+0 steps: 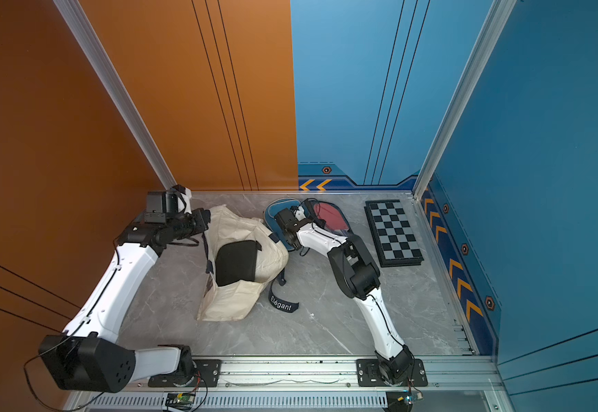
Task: Remove the ping pong set from the canvas bag
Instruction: Place the ping pong set at the center of the board.
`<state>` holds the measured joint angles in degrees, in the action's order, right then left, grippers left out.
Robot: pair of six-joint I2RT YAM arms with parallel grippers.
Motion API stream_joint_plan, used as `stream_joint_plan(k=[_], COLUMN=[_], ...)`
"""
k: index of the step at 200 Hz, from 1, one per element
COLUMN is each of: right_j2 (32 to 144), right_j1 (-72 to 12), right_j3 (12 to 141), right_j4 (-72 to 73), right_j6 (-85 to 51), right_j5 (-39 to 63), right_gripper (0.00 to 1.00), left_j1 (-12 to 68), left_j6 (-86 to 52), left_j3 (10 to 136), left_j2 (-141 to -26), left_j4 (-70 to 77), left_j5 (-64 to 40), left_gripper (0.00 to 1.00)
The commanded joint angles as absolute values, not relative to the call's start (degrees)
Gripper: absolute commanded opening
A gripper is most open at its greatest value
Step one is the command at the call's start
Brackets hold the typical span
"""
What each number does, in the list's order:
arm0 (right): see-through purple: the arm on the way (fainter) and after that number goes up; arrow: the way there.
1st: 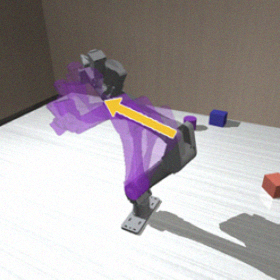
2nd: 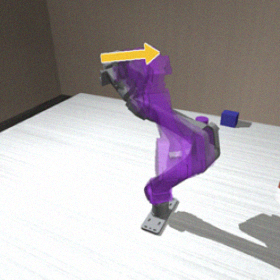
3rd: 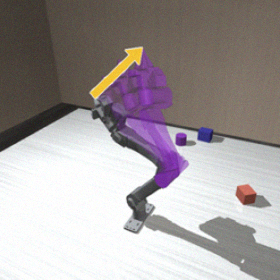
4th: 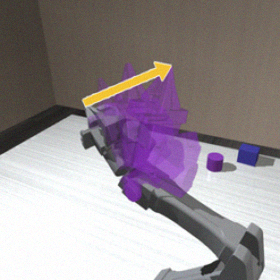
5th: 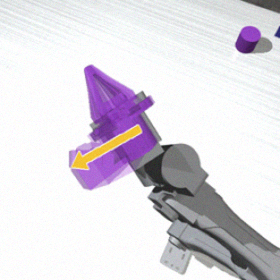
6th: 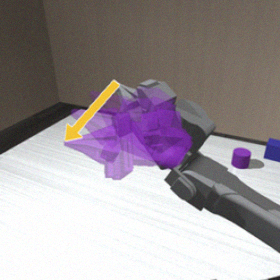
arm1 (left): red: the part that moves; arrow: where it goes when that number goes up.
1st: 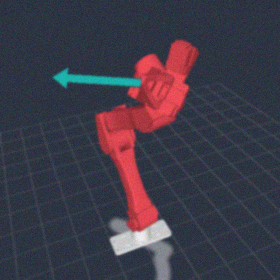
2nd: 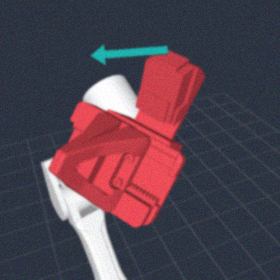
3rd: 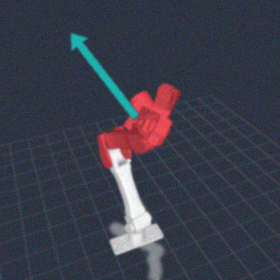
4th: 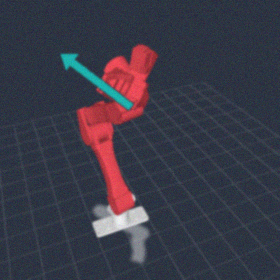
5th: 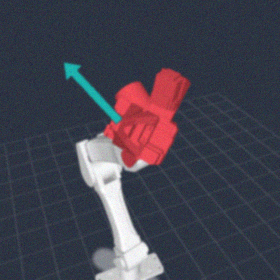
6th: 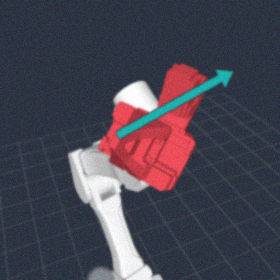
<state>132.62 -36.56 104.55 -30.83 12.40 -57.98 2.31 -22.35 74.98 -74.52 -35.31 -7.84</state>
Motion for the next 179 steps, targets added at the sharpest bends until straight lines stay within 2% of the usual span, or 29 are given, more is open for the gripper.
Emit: stream_joint_plan(k=[1, 15, 32, 73, 89, 125, 144, 179], right_j2=[135.09, 135.95, 136.53, 137.33, 135.23, 125.31, 119.39, 107.29], right_j1=[-35.04, -34.46, -34.01, -33.50, -32.89, -28.97, -25.83, -22.76], right_j3=[107.57, 108.57, 109.49, 110.22, 109.72, 107.79, 106.40, 98.49], right_j4=[-30.23, -30.23, -30.23, -30.30, -30.87, -33.88, -34.97, -32.13], right_j6=[14.36, 14.68, 14.73, 14.06, 11.67, -0.15, -8.56, -20.44], right_j5=[-56.64, -55.83, -54.39, -49.93, -45.28, -23.40, -8.86, 11.54], right_gripper=[0.19, 0.23, 0.32, 0.41, 0.53, 0.73, 0.76, 0.77], left_j1=[1.76, 1.71, 1.68, 1.67, 1.67, 1.67, 1.58, 1.06], left_j6=[-22.94, -23.00, -23.01, -22.84, -22.85, -22.80, -22.50, -21.86], left_j3=[74.71, 74.71, 74.71, 74.55, 74.62, 74.67, 74.88, 75.21], left_j2=[-74.13, -74.27, -74.36, -74.35, -74.35, -74.65, -74.71, -74.82], left_j4=[-31.99, -32.04, -31.90, -31.87, -31.81, -31.86, -31.97, -32.01], left_j5=[-9.32, -9.32, -9.42, -9.31, -9.32, -9.68, -10.02, -10.47], left_gripper=[0.00, 0.00, 0.00, 0.00, 0.00, 0.00, 0.00, 0.00])
